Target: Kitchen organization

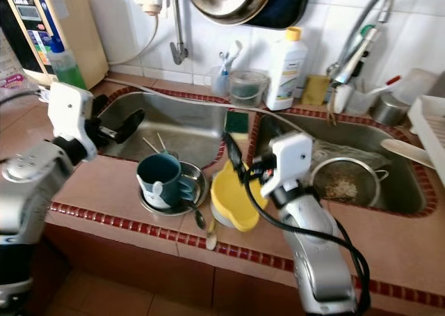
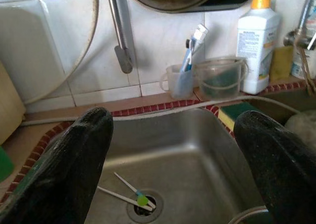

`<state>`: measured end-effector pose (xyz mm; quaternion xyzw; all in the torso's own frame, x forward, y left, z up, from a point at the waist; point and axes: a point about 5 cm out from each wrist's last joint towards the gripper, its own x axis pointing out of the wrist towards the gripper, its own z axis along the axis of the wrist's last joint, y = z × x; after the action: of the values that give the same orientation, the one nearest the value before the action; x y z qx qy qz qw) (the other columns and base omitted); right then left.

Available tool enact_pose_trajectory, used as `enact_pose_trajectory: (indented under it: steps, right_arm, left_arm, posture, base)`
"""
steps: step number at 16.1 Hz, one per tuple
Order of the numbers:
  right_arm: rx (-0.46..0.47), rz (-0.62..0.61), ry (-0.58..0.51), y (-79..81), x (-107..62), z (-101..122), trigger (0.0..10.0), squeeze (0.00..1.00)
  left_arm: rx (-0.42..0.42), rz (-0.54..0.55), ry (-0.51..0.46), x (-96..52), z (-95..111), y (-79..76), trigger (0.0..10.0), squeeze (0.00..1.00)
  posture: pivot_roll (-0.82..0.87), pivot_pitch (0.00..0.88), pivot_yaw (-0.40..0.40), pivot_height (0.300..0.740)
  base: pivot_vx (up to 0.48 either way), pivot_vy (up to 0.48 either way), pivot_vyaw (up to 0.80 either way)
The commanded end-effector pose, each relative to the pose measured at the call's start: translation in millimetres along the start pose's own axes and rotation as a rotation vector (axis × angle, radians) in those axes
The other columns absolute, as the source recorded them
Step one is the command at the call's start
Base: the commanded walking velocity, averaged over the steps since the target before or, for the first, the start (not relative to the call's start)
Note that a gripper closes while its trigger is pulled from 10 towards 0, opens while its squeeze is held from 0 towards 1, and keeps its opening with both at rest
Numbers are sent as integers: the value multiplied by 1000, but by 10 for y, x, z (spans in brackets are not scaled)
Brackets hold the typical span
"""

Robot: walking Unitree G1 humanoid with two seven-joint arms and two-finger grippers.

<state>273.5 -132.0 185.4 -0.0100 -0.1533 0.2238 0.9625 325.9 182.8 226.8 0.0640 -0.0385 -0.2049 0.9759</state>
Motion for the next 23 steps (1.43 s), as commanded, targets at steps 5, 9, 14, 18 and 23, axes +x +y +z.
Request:
enact_pose_trajectory:
  steps: [5, 9, 14, 18, 23]
  right_arm:
    - [38, 184, 88, 266, -399, -49, 10000, 0]
    - [90, 248, 158, 353, -572, -106, 10000, 0]
    - [97, 241, 155, 342, -558, -74, 10000, 0]
    - [101, 236, 145, 367, -538, -53, 10000, 0]
    - [105, 232, 140, 385, -528, -46, 10000, 0]
  left_arm:
    - [30, -66, 22, -22, 82, -2, 10000, 0]
    - [54, -155, 79, -20, -4, -94, 10000, 0]
    - [75, -266, 228, 33, -152, -273, 10000, 0]
    - [67, -203, 344, 147, -243, -271, 10000, 0]
    - [110, -235, 378, 189, -174, -242, 10000, 0]
  posture:
    - [-174, 20, 16, 740]
    - [-188, 27, 25, 740]
    - [-189, 25, 35, 740]
    - [-198, 26, 46, 740]
    - [-199, 32, 51, 740]
  base:
    - [0, 0, 0]
    - [0, 0, 0]
    - [0, 0, 0]
    - [0, 0, 0]
    - [0, 0, 0]
